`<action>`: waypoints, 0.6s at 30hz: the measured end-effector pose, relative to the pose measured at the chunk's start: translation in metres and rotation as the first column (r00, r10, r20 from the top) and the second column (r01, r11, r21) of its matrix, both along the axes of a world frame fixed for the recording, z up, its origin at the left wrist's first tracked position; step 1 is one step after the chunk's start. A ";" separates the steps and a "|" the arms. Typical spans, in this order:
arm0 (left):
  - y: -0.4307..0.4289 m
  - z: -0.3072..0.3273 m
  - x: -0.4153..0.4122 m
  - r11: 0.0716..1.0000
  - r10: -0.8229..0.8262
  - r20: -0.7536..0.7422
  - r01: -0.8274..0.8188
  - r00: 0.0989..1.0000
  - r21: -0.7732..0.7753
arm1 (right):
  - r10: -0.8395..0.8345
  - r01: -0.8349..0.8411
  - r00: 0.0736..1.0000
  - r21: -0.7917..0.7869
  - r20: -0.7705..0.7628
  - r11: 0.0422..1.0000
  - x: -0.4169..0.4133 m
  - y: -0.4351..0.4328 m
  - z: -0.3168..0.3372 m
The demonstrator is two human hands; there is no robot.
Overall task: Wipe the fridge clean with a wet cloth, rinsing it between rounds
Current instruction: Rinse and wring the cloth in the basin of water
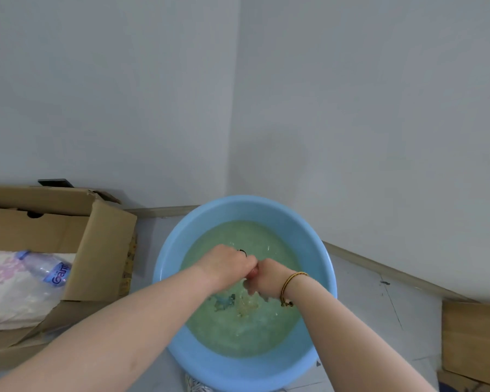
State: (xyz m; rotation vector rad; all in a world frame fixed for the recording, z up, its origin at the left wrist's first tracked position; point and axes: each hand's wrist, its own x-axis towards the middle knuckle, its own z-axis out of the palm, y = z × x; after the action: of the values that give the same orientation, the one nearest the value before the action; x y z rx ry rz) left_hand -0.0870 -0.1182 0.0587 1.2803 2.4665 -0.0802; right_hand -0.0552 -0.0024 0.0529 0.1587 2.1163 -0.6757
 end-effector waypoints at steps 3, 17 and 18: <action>-0.004 -0.004 -0.001 0.977 -0.055 -0.152 0.085 0.987 0.196 | -0.230 0.283 0.936 -0.181 0.267 0.942 0.002 0.006 0.008; -0.037 -0.016 0.002 0.697 -0.046 0.944 -0.687 -0.326 -0.204 | 0.191 0.233 0.204 0.237 -0.960 0.943 0.016 0.024 -0.019; -0.040 -0.019 -0.002 0.735 -0.108 0.917 -0.652 -0.384 -0.187 | 0.244 0.200 0.126 0.266 -0.961 0.943 0.015 0.025 -0.020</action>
State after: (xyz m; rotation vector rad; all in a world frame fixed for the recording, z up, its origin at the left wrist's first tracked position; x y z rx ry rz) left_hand -0.0886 -0.1582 0.0397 0.1222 0.9556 1.3547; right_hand -0.0398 0.0229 0.0332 -0.2699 3.6147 -0.3436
